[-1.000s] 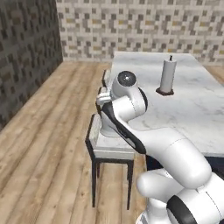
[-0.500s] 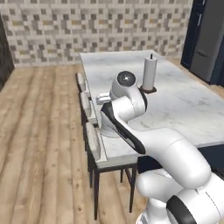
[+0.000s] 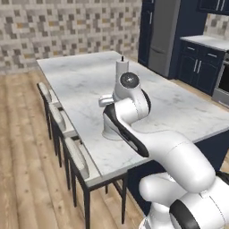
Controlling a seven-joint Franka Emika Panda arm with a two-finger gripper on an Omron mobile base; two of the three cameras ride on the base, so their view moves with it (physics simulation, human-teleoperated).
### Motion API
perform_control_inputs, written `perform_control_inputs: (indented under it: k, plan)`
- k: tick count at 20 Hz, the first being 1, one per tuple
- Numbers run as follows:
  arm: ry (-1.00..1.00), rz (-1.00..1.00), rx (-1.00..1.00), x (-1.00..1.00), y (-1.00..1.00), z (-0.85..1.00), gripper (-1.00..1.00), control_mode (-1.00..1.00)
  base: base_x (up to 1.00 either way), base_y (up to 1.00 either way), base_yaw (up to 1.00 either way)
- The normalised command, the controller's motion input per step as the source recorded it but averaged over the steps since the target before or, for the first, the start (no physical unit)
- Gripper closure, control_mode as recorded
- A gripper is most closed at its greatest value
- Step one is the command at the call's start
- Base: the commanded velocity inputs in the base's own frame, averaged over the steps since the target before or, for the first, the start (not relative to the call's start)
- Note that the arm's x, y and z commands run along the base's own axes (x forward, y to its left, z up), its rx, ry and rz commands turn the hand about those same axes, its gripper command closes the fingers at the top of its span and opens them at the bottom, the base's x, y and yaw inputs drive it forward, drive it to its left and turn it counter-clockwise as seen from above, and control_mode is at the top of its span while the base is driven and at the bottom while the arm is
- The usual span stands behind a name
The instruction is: The kettle is done boiling. Turn off the stove, then wait for 300 timesteps before moving the kettle to the dining table.
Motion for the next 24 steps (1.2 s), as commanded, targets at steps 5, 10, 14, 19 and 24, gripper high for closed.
perform_control_inputs:
  k: [5, 10, 14, 19, 24]
  plan:
    - [0.00, 0.00, 0.00, 0.00, 0.00, 0.00, 1.00, 1.00, 0.30, 0.32, -0.38]
    - [0.00, 0.00, 0.00, 0.00, 0.00, 0.00, 1.00, 1.00, 0.19, 0.10, -0.14]
    - [0.00, 0.00, 0.00, 0.00, 0.00, 0.00, 1.00, 1.00, 0.00, 0.00, 0.00]
    - [0.00, 0.00, 0.00, 0.04, 0.00, 0.00, 1.00, -1.00, 0.00, 0.00, 0.00]
    - [-0.01, 0.00, 0.00, 0.20, 0.05, -0.09, 1.00, -1.00, 0.00, 0.00, 0.00]
